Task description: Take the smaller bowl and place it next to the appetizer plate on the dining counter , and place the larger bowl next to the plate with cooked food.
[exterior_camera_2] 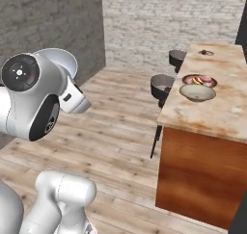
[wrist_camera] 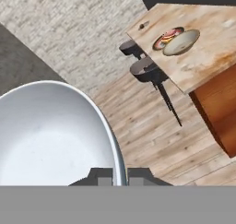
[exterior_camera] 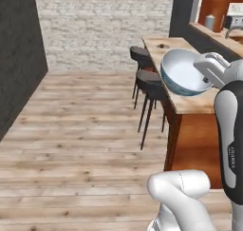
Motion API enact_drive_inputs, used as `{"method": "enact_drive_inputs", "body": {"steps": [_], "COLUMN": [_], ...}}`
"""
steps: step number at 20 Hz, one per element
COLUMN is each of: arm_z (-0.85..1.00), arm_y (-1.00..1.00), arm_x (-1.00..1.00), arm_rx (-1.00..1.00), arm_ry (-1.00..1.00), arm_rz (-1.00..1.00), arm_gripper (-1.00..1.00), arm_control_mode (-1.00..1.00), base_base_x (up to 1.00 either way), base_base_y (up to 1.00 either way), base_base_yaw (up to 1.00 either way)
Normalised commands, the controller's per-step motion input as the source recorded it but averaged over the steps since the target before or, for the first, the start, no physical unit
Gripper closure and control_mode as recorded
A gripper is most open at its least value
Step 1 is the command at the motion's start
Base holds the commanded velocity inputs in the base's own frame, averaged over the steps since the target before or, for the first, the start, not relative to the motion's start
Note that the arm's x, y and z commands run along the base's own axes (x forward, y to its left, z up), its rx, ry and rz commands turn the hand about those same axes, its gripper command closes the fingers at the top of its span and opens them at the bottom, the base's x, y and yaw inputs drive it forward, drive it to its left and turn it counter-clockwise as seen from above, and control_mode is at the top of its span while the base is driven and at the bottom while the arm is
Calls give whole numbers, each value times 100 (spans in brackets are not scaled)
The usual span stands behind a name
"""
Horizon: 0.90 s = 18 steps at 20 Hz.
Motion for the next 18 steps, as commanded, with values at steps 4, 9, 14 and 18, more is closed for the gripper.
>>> {"method": "enact_drive_inputs", "body": {"steps": [4,9,14,18], "arm_z": [0,0,0,0], "arm_y": [0,0,0,0], "arm_x": [0,0,0,0], "arm_rx": [0,0,0,0], "arm_ry": [0,0,0,0], "arm_rz": [0,0,0,0], "arm_gripper": [100,100,100,100], "arm_control_mode": [100,100,100,100], "base_base_x": [62,70,99,100], "base_base_y": [100,100,71,59], "base_base_yaw": [-41,-43,-49,-55]}}
